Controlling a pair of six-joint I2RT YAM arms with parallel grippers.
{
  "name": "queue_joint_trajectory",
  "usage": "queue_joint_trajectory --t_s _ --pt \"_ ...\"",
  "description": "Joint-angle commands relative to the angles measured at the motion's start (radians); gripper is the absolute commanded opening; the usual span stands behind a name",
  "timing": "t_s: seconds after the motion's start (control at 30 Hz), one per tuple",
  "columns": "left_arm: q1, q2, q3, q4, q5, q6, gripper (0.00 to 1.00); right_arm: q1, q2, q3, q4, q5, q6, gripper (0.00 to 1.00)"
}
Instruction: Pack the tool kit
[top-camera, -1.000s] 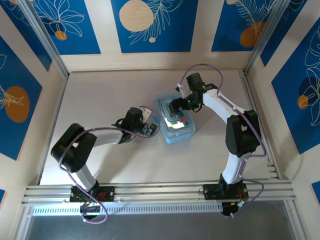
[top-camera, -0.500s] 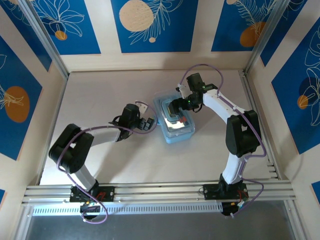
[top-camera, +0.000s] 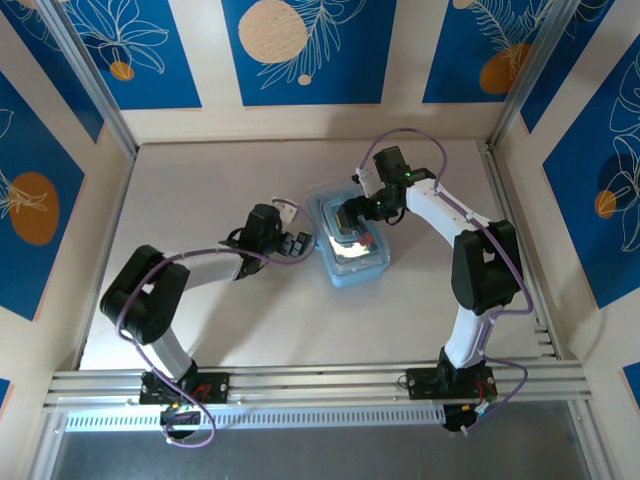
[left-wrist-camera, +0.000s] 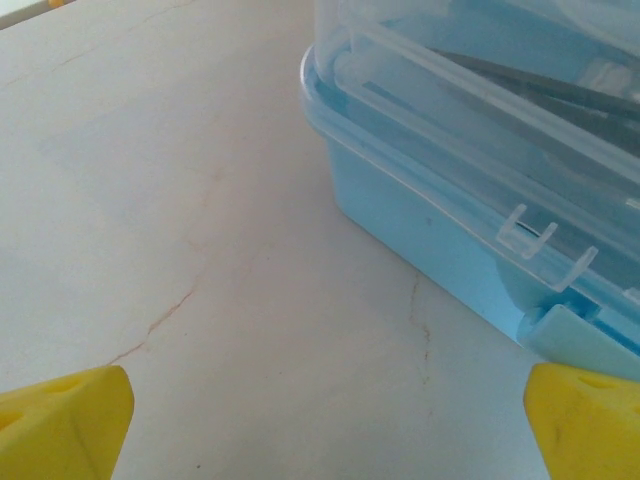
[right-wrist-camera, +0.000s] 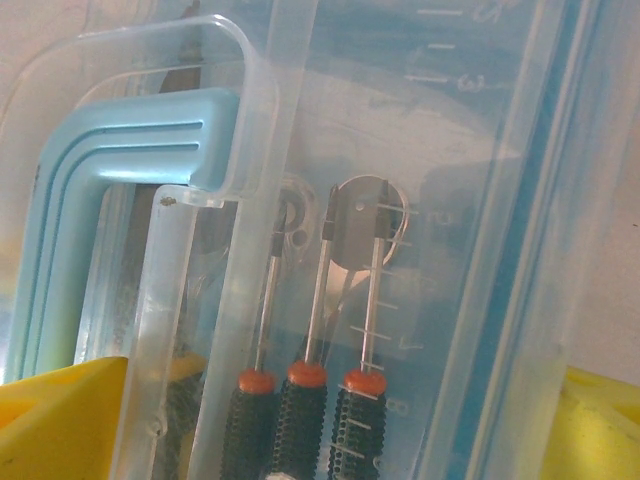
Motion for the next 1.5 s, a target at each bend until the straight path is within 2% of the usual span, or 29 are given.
queue_joint_trajectory --t_s 0.0,1.27,1.4,1.47 --pt "0.007 0.021 0.034 0.020 0.025 -0.023 1.00 0.019 0.023 -0.053 -0.126 -0.073 -0.006 0.95" --pt "0.008 0.061 0.119 0.001 0.078 -0.047 1.00 0.016 0.039 -0.047 -0.134 -0.094 -0.012 0.94" --pt "0.012 0.055 0.116 -0.007 0.102 -0.070 1.00 0.016 0.041 -0.049 -0.132 -0.095 -0.011 0.94" --pt "0.032 0.037 0.105 -0.020 0.156 -0.123 1.00 0.017 0.041 -0.052 -0.131 -0.096 -0.011 0.94"
